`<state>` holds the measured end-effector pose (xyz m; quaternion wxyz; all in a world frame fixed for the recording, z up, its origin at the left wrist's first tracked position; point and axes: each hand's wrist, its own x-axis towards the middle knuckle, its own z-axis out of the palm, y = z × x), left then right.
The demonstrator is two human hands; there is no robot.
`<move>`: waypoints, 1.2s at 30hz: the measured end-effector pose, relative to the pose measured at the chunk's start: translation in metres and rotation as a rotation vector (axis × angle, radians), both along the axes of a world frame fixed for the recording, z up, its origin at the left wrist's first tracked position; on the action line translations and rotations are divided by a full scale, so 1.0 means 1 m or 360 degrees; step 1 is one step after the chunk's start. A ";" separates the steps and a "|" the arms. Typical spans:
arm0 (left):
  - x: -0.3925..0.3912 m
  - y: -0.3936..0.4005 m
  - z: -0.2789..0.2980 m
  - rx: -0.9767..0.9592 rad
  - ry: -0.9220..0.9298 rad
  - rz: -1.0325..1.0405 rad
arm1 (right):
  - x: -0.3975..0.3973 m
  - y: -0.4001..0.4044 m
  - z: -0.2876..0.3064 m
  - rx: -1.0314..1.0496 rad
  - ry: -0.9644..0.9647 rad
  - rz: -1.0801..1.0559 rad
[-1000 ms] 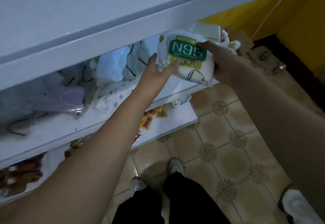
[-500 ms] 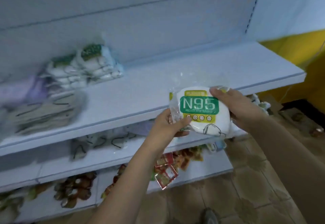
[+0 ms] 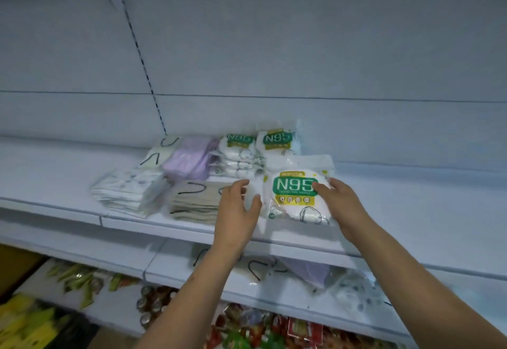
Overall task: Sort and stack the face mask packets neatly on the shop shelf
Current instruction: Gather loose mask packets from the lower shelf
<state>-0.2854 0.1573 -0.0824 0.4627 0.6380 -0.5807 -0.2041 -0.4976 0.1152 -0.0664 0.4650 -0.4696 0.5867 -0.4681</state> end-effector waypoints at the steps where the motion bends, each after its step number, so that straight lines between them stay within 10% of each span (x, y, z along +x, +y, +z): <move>1: 0.007 -0.007 -0.003 -0.0027 -0.0120 0.0028 | -0.001 -0.012 0.001 -0.0010 0.0052 -0.0049; 7: -0.011 -0.062 -0.003 -0.0160 -0.0541 -0.0078 | -0.054 -0.097 0.008 -0.0134 0.0368 -0.0448; 13: -0.048 -0.152 -0.014 0.0005 -0.1071 -0.0213 | -0.085 -0.163 -0.052 0.0383 0.1211 -0.0218; 17: -0.054 -0.180 -0.024 0.0268 -0.1291 -0.0304 | -0.073 -0.175 -0.077 0.0113 0.1529 -0.0092; 24: -0.082 -0.149 -0.016 0.0215 -0.0985 -0.0218 | -0.070 -0.189 -0.059 0.0121 0.1627 0.0039; 36: -0.196 0.016 -0.062 -0.0180 -0.0179 -0.1004 | -0.133 -0.029 0.008 -0.0560 0.0936 -0.0411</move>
